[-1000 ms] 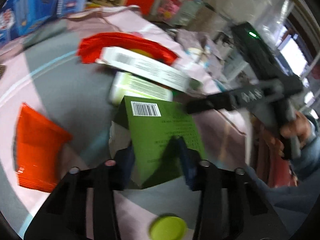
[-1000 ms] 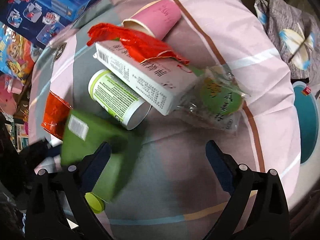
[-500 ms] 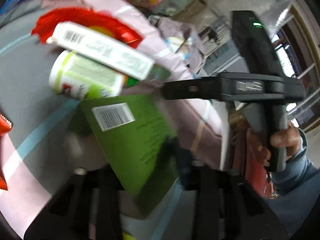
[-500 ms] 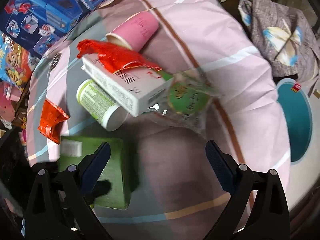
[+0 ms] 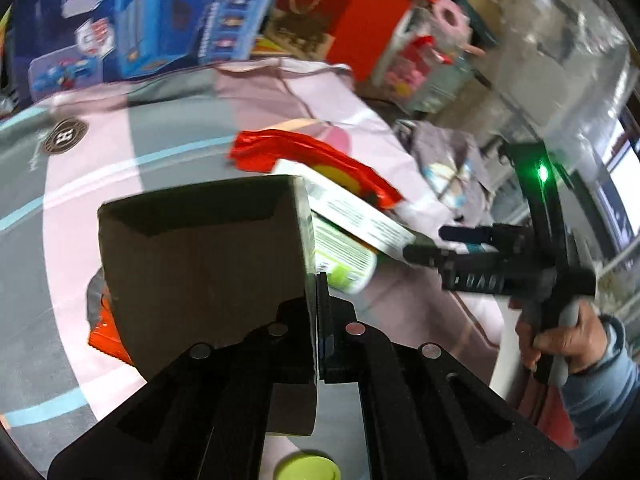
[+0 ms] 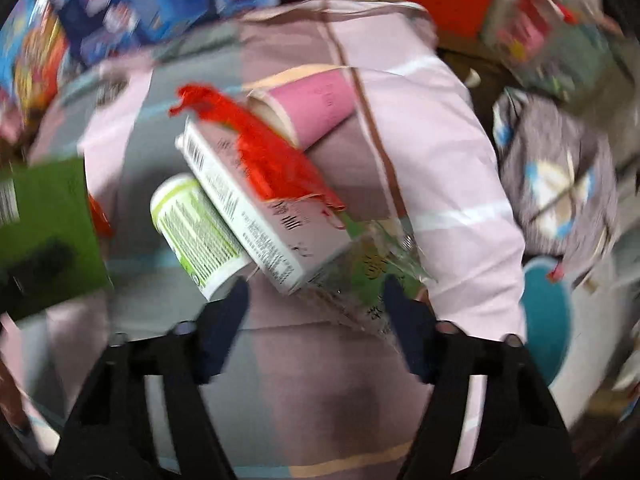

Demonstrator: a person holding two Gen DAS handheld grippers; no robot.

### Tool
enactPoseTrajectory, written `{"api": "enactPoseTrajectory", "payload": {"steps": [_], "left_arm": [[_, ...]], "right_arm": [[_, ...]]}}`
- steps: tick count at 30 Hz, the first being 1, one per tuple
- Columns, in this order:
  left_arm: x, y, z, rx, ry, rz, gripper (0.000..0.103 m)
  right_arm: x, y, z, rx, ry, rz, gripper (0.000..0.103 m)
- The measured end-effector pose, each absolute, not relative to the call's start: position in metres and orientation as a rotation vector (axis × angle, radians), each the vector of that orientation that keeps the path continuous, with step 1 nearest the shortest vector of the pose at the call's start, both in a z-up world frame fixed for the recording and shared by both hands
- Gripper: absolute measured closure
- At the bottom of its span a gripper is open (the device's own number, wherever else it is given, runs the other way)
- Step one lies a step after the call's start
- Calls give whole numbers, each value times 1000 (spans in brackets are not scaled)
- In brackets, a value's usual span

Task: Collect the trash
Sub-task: 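Grasp the white medicine box with the right gripper while the left holds the green box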

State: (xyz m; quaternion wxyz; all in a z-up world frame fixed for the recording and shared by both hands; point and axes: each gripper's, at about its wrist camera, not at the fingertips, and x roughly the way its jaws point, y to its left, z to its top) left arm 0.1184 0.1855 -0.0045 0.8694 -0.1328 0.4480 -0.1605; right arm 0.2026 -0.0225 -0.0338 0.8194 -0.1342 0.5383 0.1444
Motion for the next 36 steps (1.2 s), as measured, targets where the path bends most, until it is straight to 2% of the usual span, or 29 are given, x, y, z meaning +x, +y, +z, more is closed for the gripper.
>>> {"api": "enactPoseTrajectory", "payload": {"steps": [4,16,19,22,24,25,36], "left_arm": [[127,186,-10,-277,961,-349,102],[143,185,-33,-275,1026,-343,99],[146,182,-36,-272,1036,-337,99],[147,180,-38,-281,1042,-335,95],[146,178,-36,-274,1028,-310,96],[145,178,-33,-266,1016,-292,99],[124,172,14,-274,906,-279,100]], "right_arm": [[199,-15,-49,-384,1166,319,42],[228,25,-58,-557,1062,404,42],[233,30,-63,-553,1064,413,46],[229,32,-55,-558,1009,408,60],[226,30,-44,-519,989,420,70],[224,24,-34,-460,993,438,70],[210,-41,-2,-103,1083,500,71]]}}
